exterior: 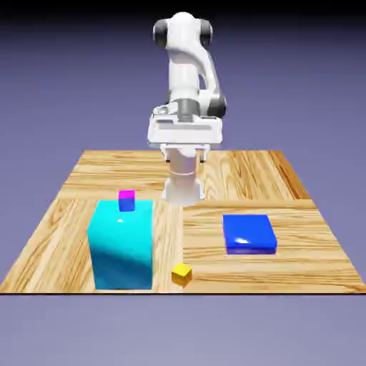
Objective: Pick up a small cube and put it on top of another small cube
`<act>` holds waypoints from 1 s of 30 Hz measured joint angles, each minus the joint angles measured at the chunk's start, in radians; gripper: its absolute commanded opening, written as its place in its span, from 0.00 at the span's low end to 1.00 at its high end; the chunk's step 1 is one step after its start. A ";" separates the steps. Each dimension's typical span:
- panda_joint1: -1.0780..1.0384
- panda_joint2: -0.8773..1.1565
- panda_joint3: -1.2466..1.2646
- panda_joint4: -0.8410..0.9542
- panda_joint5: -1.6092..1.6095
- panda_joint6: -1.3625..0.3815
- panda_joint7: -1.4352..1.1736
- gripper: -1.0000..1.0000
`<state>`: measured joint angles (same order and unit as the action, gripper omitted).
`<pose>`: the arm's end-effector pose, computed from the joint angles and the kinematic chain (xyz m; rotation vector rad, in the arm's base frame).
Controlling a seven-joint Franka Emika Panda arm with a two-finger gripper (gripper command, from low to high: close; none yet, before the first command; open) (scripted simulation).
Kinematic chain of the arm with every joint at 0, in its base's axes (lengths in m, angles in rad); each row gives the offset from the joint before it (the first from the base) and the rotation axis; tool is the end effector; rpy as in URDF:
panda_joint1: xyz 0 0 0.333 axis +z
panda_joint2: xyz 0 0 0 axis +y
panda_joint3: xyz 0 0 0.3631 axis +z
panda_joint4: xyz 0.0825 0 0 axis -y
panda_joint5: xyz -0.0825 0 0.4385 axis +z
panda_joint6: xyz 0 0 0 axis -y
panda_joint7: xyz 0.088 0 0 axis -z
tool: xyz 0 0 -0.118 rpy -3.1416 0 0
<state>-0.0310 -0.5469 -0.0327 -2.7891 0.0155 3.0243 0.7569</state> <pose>0.4210 -0.0281 0.4560 -2.4386 1.0854 -1.0221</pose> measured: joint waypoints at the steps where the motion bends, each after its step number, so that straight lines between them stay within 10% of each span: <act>1: -0.033 0.036 -0.032 0.013 0.010 -0.025 0.009 1.00; 18: -0.357 0.616 -0.432 0.119 0.085 -0.462 0.058 1.00; 27: -0.425 0.831 -0.244 0.095 0.255 -0.276 -0.107 1.00; 28: -0.430 0.841 -0.236 0.096 0.265 -0.267 -0.114 0.00; 30: -0.430 0.841 -0.236 0.096 0.264 -0.267 -0.114 0.00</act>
<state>-0.4608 0.2945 -0.2688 -2.6933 0.2800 2.7576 0.6433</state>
